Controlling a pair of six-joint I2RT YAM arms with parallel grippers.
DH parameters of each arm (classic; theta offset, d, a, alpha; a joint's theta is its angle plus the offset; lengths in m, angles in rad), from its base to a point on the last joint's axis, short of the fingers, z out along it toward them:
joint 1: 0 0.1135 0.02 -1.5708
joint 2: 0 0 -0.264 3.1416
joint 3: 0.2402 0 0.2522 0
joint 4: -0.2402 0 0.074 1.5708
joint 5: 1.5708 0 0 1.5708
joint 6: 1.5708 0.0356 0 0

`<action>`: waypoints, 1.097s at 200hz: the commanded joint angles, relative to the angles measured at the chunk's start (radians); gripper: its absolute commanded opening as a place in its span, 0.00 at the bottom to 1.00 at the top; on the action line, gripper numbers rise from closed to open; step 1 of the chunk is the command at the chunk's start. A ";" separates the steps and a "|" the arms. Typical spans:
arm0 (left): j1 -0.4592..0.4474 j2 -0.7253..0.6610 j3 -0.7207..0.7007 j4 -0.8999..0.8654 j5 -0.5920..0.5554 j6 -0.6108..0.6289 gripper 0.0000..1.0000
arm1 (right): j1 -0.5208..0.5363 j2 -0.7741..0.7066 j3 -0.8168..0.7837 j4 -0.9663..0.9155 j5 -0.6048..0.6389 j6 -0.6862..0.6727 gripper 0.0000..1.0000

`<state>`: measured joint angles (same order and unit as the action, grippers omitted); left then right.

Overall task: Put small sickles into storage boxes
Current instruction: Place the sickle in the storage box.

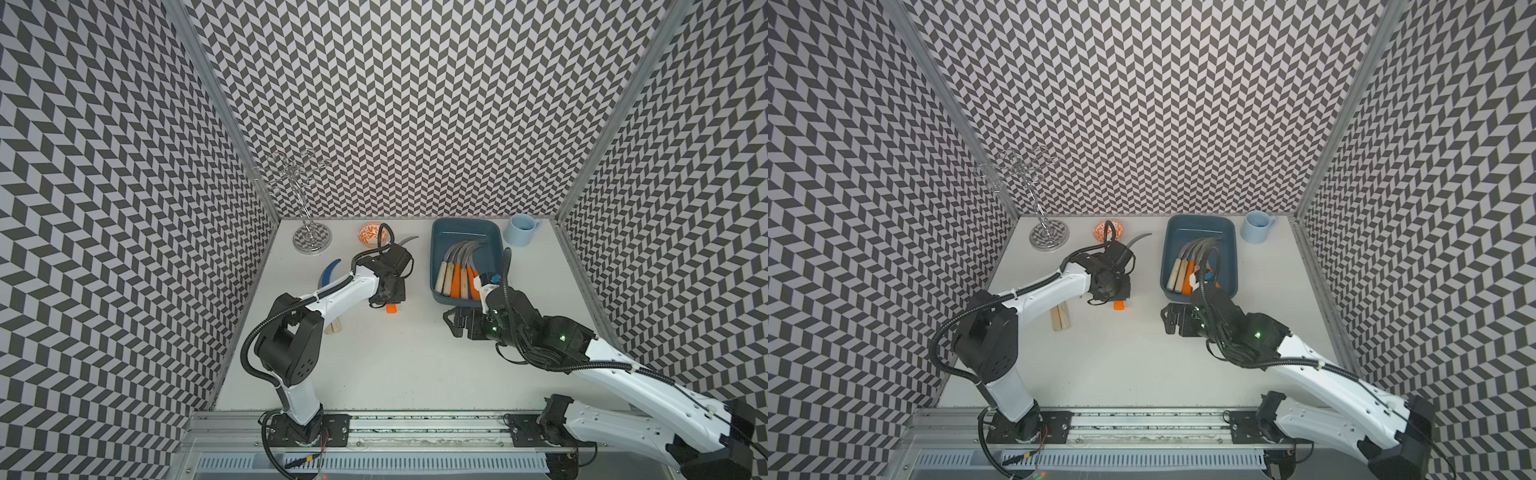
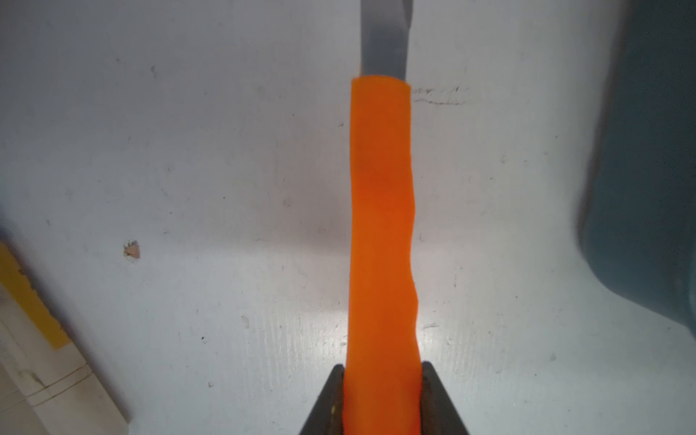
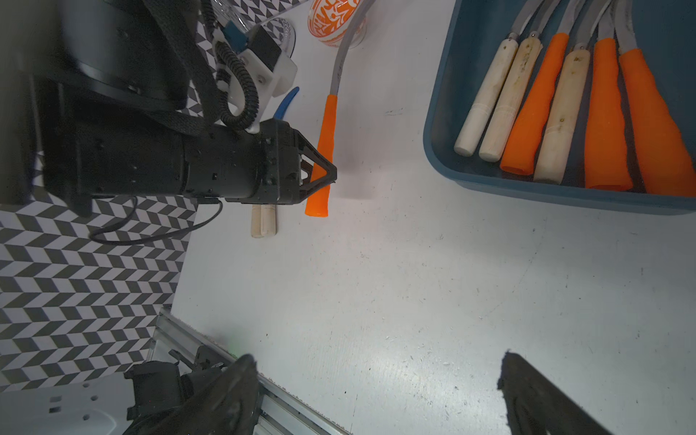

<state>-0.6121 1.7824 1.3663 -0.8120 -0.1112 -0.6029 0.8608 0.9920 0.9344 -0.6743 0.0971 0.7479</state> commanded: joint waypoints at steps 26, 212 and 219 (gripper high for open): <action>-0.041 0.093 0.212 -0.096 0.003 -0.008 0.00 | -0.069 0.013 0.072 -0.039 -0.038 -0.059 1.00; -0.171 0.571 0.905 -0.193 0.114 -0.061 0.00 | -0.355 0.007 0.095 -0.141 -0.138 -0.216 1.00; -0.174 0.581 0.908 -0.181 0.116 -0.064 0.00 | -0.361 0.005 0.091 -0.141 -0.143 -0.216 1.00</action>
<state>-0.7643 2.3310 2.2253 -1.0142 -0.0162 -0.6483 0.5205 1.0046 1.0092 -0.8143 -0.0257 0.5579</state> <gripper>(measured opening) 0.295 0.995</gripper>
